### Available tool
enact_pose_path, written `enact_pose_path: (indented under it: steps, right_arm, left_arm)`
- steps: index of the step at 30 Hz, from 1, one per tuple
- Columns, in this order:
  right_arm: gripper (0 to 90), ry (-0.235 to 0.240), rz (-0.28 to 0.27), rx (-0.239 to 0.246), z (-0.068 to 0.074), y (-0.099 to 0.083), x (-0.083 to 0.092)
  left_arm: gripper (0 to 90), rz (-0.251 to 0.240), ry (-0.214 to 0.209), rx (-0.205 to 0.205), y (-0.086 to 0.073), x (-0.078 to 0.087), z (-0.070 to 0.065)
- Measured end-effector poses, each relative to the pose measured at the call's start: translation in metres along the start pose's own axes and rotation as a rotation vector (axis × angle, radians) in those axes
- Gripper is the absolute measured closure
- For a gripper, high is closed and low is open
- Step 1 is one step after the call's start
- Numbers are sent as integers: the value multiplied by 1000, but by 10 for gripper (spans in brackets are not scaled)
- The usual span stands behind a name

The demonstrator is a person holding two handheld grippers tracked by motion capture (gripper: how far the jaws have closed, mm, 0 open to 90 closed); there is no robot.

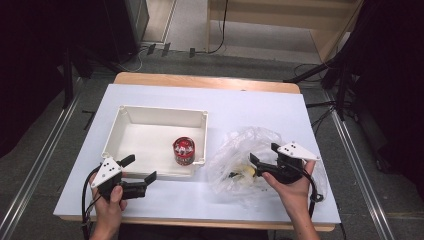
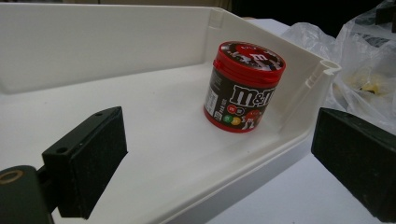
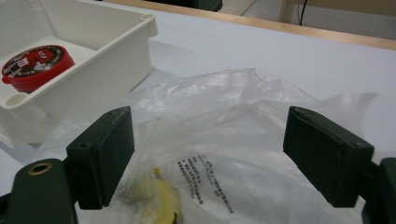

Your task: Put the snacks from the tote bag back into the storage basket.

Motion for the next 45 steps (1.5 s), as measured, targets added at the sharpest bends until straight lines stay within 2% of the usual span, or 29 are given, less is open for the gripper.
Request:
enact_pose_path:
  steps: [6, 17, 24, 29, 38, 40, 45]
  right_arm:
    - [168, -19, -4, -16, -12, -6, 7]
    - [168, -68, -6, -53, -39, -23, 25]
    - [160, -89, 3, -60, -52, -37, 33]
    - [159, -101, -9, -74, -62, -43, 44]
    - [158, -137, -21, -101, -83, -55, 60]
    - [157, -142, -23, -114, -86, -56, 60]
    - [157, -144, -19, -111, -87, -58, 59]
  left_arm:
    - [35, 9, -1, -9, -4, 5, 0]
    - [35, 2, 11, 5, -5, 8, 6]
    - [35, 18, 19, -16, -11, 14, 7]
    - [35, -5, 28, 6, -8, 21, 13]
    - [35, 1, 31, 3, -10, 18, 16]
    - [35, 1, 33, 3, -10, 17, 17]
    - [35, 7, 37, 4, -11, 16, 18]
Point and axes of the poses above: each handheld gripper's, and its own axes: x roughly backward along the jaws, y roughly out of its top, z roughly to its left, the point moved 8 cm from there along -x, roughly forward along the jaws, and after that the axes turned 3 degrees about x, right-handed, at the moved point
